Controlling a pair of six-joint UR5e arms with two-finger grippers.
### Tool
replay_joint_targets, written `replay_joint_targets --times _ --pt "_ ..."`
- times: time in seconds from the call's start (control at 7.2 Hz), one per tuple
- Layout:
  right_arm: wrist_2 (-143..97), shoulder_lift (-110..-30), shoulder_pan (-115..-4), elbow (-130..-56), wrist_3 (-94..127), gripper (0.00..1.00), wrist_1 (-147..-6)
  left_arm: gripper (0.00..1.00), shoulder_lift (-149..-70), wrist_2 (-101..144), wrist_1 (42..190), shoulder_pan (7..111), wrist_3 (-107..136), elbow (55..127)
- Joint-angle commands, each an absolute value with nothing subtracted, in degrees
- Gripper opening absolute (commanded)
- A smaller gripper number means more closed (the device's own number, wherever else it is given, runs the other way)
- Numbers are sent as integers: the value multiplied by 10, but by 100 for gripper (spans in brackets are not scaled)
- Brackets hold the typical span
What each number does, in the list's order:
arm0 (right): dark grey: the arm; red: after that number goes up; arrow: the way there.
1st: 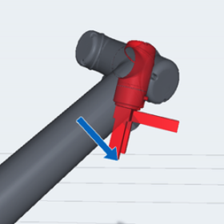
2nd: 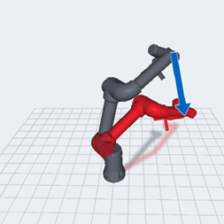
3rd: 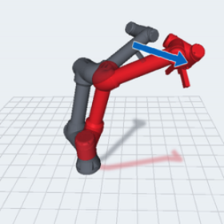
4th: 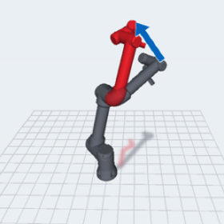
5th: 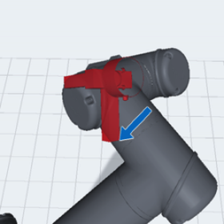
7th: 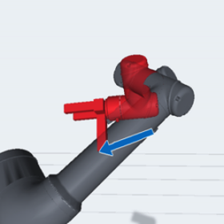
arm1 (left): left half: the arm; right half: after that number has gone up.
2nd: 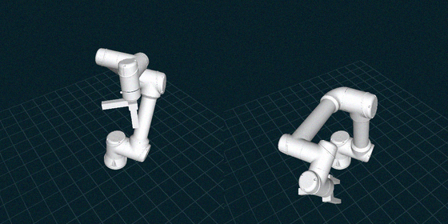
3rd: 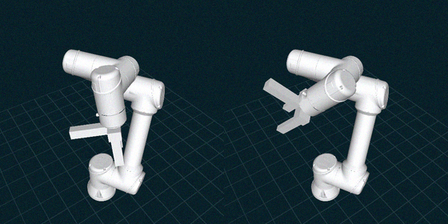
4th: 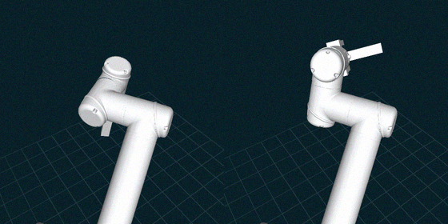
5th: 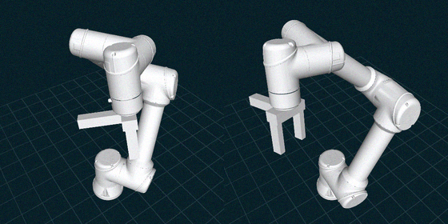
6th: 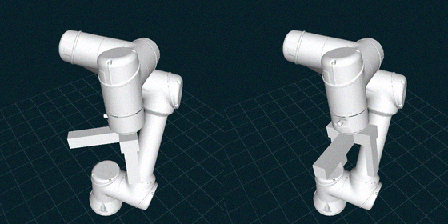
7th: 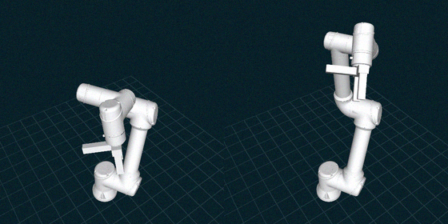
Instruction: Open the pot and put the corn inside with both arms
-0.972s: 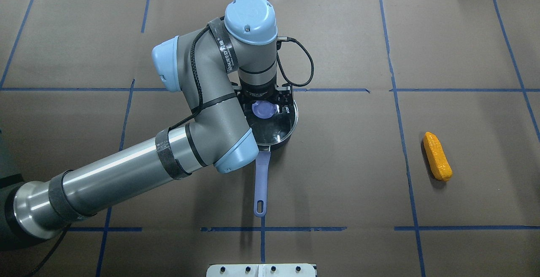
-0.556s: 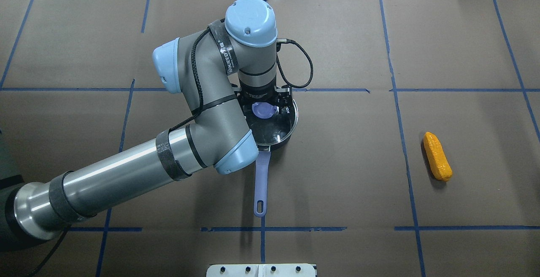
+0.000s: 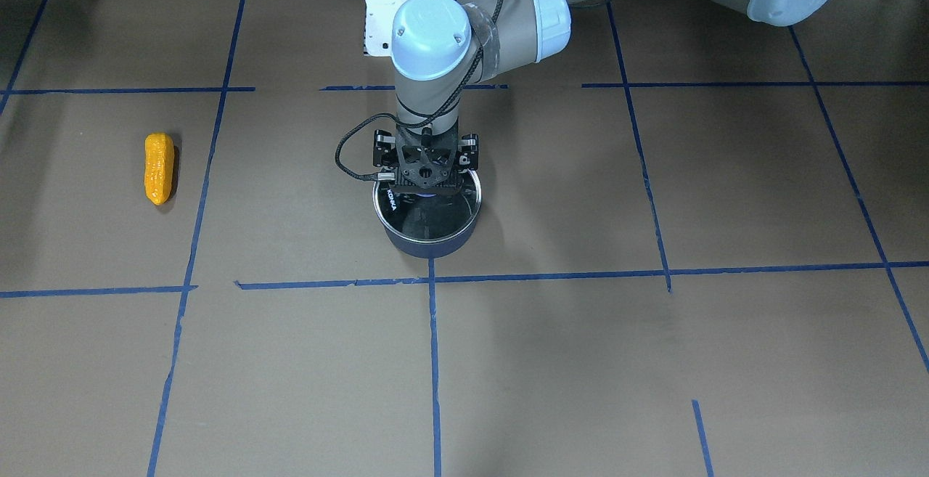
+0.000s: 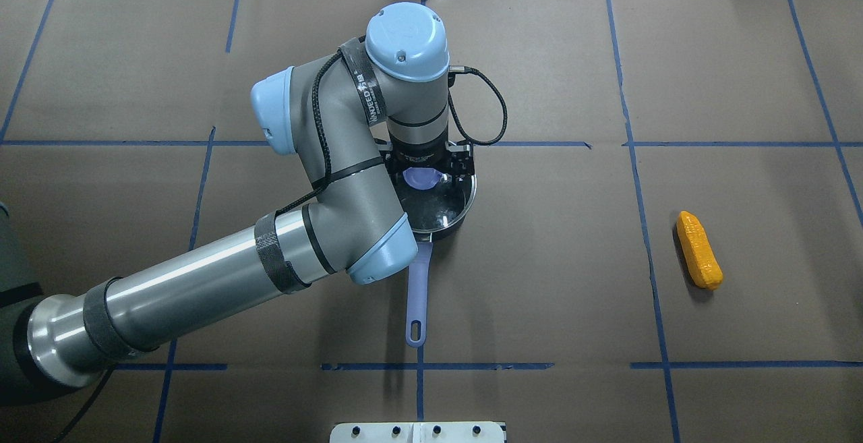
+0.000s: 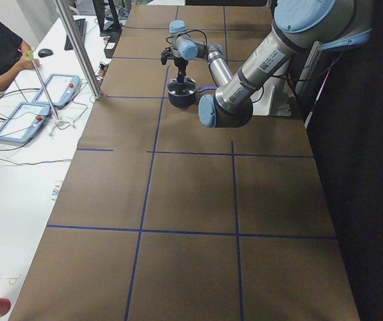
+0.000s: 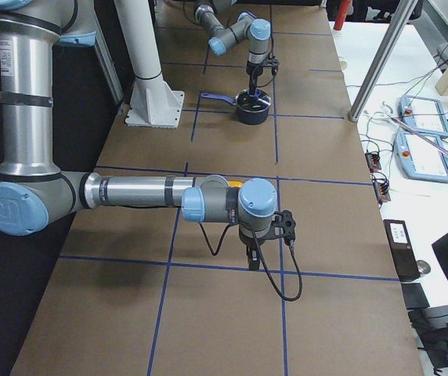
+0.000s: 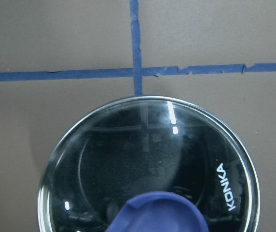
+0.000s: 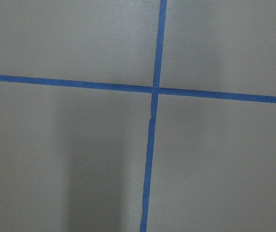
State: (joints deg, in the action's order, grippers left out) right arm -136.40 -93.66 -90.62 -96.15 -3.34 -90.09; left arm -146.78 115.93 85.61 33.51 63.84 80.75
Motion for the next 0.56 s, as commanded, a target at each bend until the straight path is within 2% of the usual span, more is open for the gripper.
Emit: replay_joint_targets --times 0.0,0.28,0.42 --pt "-1364 -936 -906 -962 -33 100 -901 74 -1467 1159 857 335 639 807" --pt "-1364 -936 -906 -962 -33 100 -901 38 -1468 1158 857 335 639 809" --pt "-1364 -936 -906 -962 -33 100 -901 28 -1468 1158 855 336 640 814"
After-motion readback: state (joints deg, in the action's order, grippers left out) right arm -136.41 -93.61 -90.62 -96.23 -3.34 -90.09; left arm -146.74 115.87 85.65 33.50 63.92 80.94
